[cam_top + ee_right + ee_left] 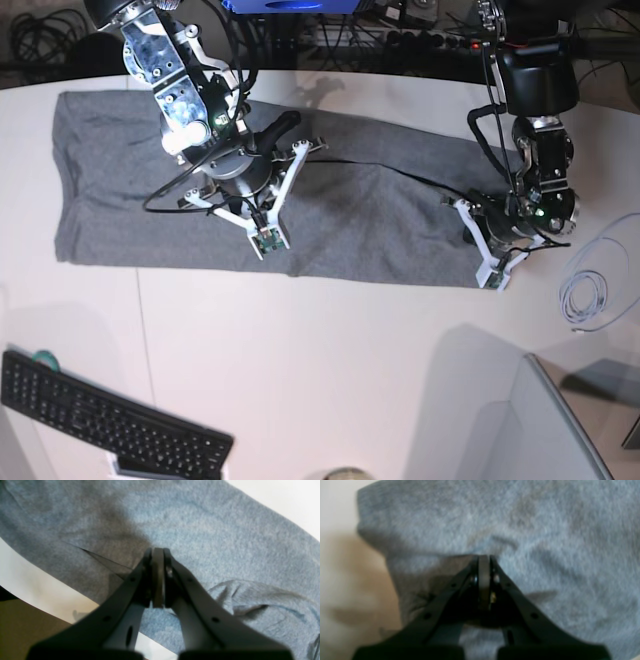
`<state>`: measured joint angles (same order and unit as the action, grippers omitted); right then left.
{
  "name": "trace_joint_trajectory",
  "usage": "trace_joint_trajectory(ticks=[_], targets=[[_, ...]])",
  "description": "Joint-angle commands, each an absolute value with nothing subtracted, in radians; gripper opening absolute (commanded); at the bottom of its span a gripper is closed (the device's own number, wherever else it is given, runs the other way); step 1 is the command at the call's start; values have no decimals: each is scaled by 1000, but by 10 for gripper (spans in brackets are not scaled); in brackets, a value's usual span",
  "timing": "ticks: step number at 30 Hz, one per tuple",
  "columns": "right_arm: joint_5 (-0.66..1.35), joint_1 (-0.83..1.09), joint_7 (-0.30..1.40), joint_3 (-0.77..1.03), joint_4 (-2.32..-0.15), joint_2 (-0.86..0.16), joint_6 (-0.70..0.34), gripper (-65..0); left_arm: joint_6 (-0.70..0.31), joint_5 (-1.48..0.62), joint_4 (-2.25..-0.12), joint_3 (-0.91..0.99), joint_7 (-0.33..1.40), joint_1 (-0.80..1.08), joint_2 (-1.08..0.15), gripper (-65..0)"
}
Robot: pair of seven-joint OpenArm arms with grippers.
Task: Layout the t-shirt on the table in an organized manner, then fold the t-shirt properly
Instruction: 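Grasp the shirt's two ends with both grippers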
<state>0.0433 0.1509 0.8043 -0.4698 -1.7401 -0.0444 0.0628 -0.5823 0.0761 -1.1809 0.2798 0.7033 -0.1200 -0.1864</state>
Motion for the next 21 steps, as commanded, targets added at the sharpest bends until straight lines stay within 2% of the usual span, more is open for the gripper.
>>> trace_joint_trajectory(ticks=[1,7,13,21], targets=[[42,140,782,-469,-1759,-38,56,-645,-584,70,-1222,283,693,-113,-199,-650],[42,134,782,-469,-1759,-38,56,-645,-584,62,-1365,286,691,36,-223,-650],[42,134,782,-469,-1759,-38,56,-645,-584,62,-1392,288,688,111,-223,-650],[42,139,782,-469,-1759,-38,56,-645,-587,62,-1480,453,687,127,-199,-650]])
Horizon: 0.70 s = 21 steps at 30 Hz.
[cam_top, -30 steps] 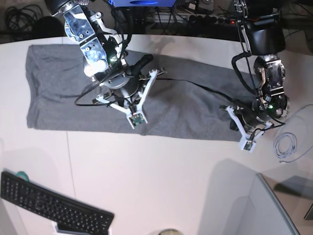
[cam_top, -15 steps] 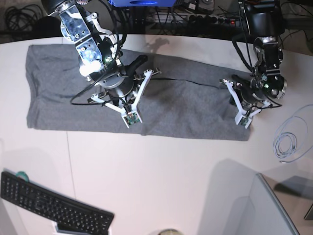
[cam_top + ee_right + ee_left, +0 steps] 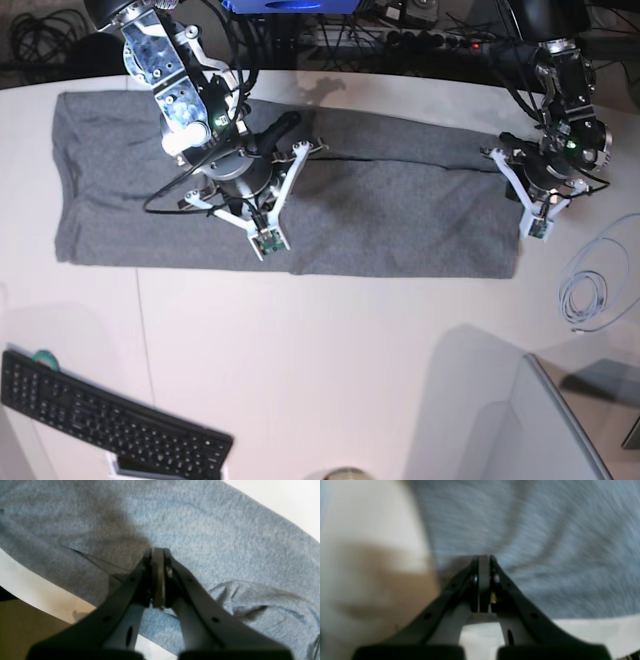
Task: Layout the t-shirt on the table in an organized manner, then fold the t-shirt properly
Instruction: 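Grasp the shirt's two ends with both grippers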
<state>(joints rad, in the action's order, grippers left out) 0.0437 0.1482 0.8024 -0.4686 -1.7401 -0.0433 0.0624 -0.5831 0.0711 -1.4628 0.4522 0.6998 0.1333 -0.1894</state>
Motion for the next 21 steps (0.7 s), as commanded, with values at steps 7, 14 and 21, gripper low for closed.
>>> trace_joint_trajectory(ticks=[7,14,21], targets=[[42,139,782,-469,-1758,-38,56,-645,-587,71,-1446,475,687,140,-200,-650],[42,139,782,-467,-1758,-44,56,-645,-587,64,-1389,562,636,140,-202,-650],[42,196,679,-291,-1756,-51,62,-644,-587,62,-1426,667,602,171,-202,-650]])
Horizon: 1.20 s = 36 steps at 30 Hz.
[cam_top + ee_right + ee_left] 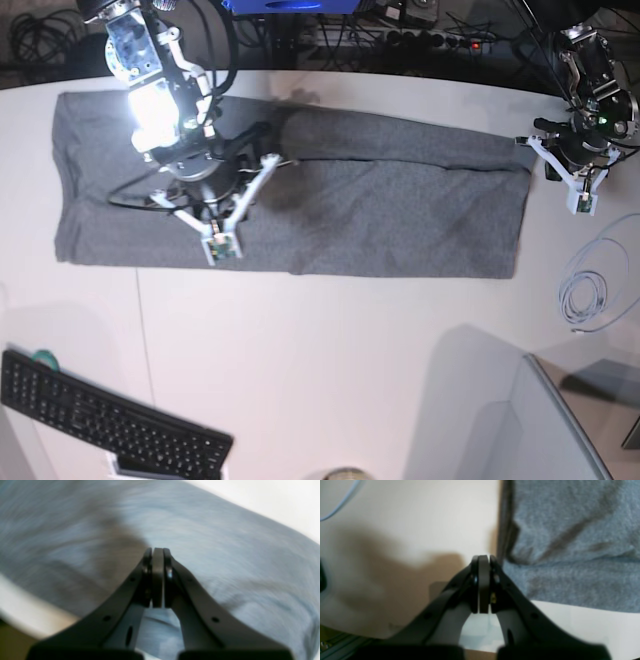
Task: Layout the t-shirt on the table in an organized manner, then fold the t-shirt properly
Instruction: 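Grasp the shirt's two ends with both grippers, then pull the shirt ends apart with both grippers to straighten it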
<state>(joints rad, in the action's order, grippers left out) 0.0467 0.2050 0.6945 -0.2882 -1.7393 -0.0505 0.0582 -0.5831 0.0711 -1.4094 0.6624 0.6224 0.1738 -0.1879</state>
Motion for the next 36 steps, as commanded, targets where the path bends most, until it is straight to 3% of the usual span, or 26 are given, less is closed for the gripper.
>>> trace_joint_trajectory(ticks=[1,7,12,18,24,30,36], targets=[[42,206,654,-236,-1751,-45,62,-644,-587,62,-1425,667,582,179,-202,-650],[42,228,601,48,-1667,-79,51,-647,-587,10,-1429,668,544,205,-199,-650],[42,217,541,231,-1560,-96,-33,-647,-587,-117,-1411,665,544,232,-208,-650],[39,137,516,383,-1359,-99,-130,-647,-587,-117,-1314,665,542,176,-208,-650],[39,71,481,414,-1198,-150,-133,-647,-584,-119,-1224,604,542,122,-242,-650],[39,88,469,414,-1256,-153,-133,-647,-584,-119,-1207,607,542,94,-242,-650],[42,199,469,414,-1508,-124,-136,-648,-588,-128,-1369,699,549,163,-242,-650]])
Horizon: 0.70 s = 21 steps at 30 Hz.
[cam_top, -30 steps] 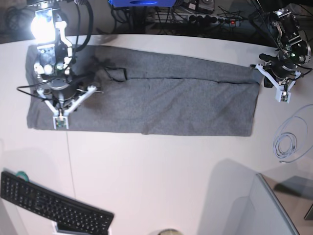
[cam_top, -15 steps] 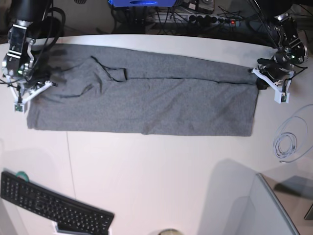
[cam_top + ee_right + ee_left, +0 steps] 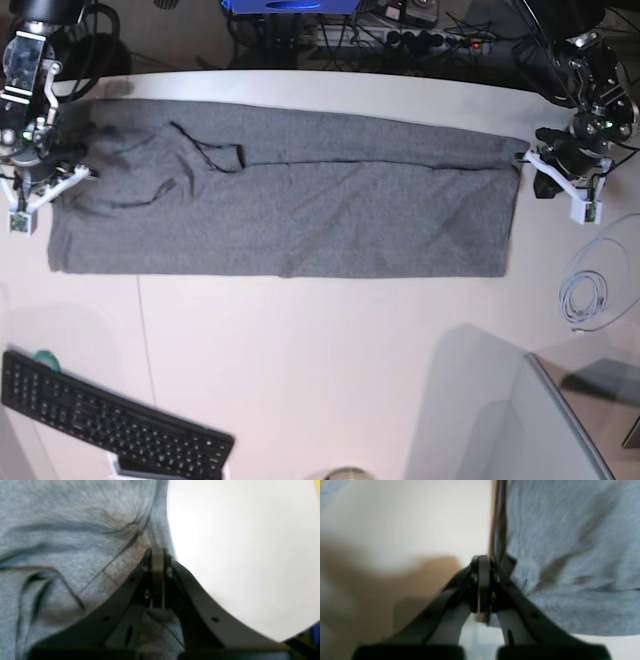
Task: Layout the t-shirt on the table in an organized manner, then fold the t-shirt properly
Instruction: 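Pull the shirt ends apart with both grippers to straighten it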
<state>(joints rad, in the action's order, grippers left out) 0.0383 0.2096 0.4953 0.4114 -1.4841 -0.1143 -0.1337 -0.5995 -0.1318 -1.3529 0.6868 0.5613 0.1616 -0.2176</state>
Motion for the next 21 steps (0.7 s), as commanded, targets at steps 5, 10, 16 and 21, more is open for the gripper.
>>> trace_joint_trajectory(ticks=[5,10,16,21], targets=[[42,277,469,406,-1655,-97,-136,-648,-698,-139,-1443,826,549,228,-240,-650],[42,288,469,406,-1646,-88,-137,-648,-698,-323,-1434,918,542,314,-245,-650],[42,291,469,410,-1649,-88,-137,-648,-698,-346,-1412,918,467,332,-243,-650],[42,294,469,414,-1646,-88,-137,-648,-698,-354,-1406,914,467,331,-240,-650]])
